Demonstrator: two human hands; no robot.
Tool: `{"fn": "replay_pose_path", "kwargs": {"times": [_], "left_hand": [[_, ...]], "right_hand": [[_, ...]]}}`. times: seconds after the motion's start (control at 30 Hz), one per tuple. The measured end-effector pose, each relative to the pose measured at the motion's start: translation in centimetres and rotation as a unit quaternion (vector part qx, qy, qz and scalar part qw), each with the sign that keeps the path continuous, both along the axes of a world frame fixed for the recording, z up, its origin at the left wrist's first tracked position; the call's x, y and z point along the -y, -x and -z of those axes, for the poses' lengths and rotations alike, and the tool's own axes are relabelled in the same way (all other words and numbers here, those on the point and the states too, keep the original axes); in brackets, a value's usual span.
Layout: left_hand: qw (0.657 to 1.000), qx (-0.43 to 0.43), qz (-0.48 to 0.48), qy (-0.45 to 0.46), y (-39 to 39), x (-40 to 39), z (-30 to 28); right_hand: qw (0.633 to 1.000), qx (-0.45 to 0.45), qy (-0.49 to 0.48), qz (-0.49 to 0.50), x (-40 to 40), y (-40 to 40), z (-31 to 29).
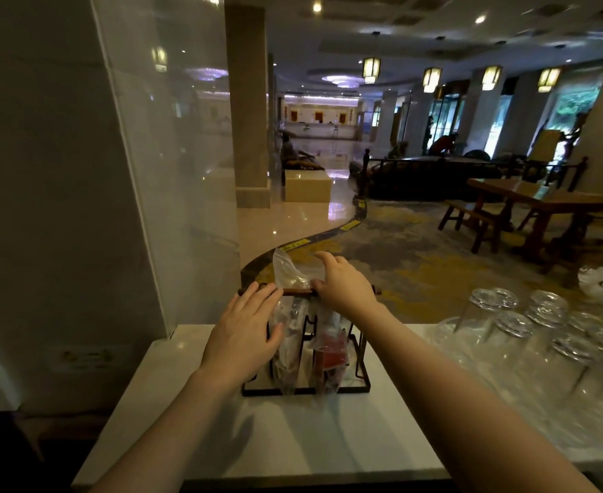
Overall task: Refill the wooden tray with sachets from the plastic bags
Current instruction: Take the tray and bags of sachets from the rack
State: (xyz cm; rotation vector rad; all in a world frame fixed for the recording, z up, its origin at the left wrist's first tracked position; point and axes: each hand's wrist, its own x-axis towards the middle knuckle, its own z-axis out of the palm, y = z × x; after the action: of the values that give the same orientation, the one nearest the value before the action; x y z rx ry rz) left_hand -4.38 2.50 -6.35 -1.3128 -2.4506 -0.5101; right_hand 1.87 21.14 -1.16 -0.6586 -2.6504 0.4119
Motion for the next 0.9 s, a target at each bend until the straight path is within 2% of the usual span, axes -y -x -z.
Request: {"fn": "replay_pose_path", "kwargs": {"times": [0.13,0.2,0.23,0.3,0.37,0.43,0.53,0.6,0.67,0.73,0.8,0.83,0.87,0.9], "left_hand": [[1.000,-0.002,0.010,0.006,0.1,0.1,0.0],[1.000,-0.006,0.010,0.010,0.1,0.1,0.0],[1.000,-0.009,0.010,0.008,0.1,0.1,0.0],[1.000,-0.014,0.011,0.006,0.1,0.0,0.0],[1.000,-0.015,0.012,0.005,0.1,0.0,0.0],[1.000,-0.018,0.014,0.002,0.2,0.0,0.0],[1.000,-0.005,0.015,-0.002,0.0,-0.1,-0.1],[1.000,0.009,0.015,0.009,-0.2,0.0,-0.2],[1.000,0.022,0.017,0.011,0.3,0.1,-0.1],[0.996,0.079,0.026,-0.007,0.9,0.3,-0.3],[0.981,0.181,0.046,-0.050,0.8,0.7,-1.1],[0.963,0.245,0.061,-0.097,0.3,1.0,-1.7],[0.930,0.318,0.076,-0.170,-0.5,1.4,-2.4],[0.882,0.389,0.094,-0.250,-1.3,1.8,-3.1]], "right_hand": [[0.995,0.084,0.008,0.047,-1.3,1.8,-0.4],[0.995,0.087,-0.020,0.053,-1.3,2.3,-0.6],[0.997,0.057,-0.012,0.052,-1.3,2.5,-0.8],[0.995,-0.052,0.080,0.028,-0.9,2.4,-2.0],[0.968,-0.172,0.183,-0.026,0.0,1.6,-4.4],[0.922,-0.283,0.255,-0.062,1.2,0.2,-7.2],[0.869,-0.413,0.263,-0.064,2.1,-2.1,-11.4],[0.869,-0.436,0.222,-0.074,2.5,-3.4,-12.6],[0.881,-0.417,0.207,-0.088,3.3,-4.4,-11.9],[0.888,-0.386,0.226,-0.108,4.6,-5.3,-9.7],[0.895,-0.353,0.248,-0.114,5.6,-5.9,-7.0],[0.901,-0.334,0.255,-0.110,5.9,-6.1,-5.6],[0.905,-0.317,0.262,-0.104,6.1,-6.2,-4.3],[0.907,-0.306,0.272,-0.095,6.3,-6.2,-3.2]]}}
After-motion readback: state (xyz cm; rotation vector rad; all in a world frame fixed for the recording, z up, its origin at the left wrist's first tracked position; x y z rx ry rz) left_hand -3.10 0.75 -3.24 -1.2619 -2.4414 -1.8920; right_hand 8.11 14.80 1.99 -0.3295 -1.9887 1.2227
